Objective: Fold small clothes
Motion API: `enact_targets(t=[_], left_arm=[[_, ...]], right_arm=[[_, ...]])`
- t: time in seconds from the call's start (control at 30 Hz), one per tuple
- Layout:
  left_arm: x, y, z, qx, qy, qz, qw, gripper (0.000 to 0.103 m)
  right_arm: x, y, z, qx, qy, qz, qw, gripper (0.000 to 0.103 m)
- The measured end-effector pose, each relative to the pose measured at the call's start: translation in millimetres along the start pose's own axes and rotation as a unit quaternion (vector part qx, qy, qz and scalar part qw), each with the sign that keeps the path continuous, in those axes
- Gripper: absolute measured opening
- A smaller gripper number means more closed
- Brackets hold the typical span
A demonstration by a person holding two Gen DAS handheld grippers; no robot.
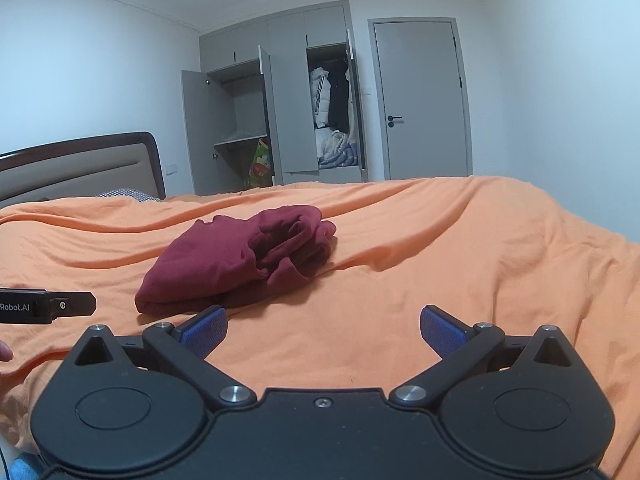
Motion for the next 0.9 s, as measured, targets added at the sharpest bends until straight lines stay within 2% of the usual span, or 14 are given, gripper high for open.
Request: enact_targets(t=[0.9], left_arm=[[5.0, 8.0, -14.1, 0.024, 0.0, 0.005, 0.9997, 0.103]], right_arm=[[0.6, 5.9, -14.2, 0.023, -0.005, 0.003, 1.0, 0.102]])
Point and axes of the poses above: each gripper's, at about its wrist camera, not at the fingertips, and z roughly against the way its jaws point, x to its left, y to its underside, the point moved 8 cm from there along -z, roughly the way its jaws point, and after that the axes turned 10 degrees about -z, right-handed, at the moved point
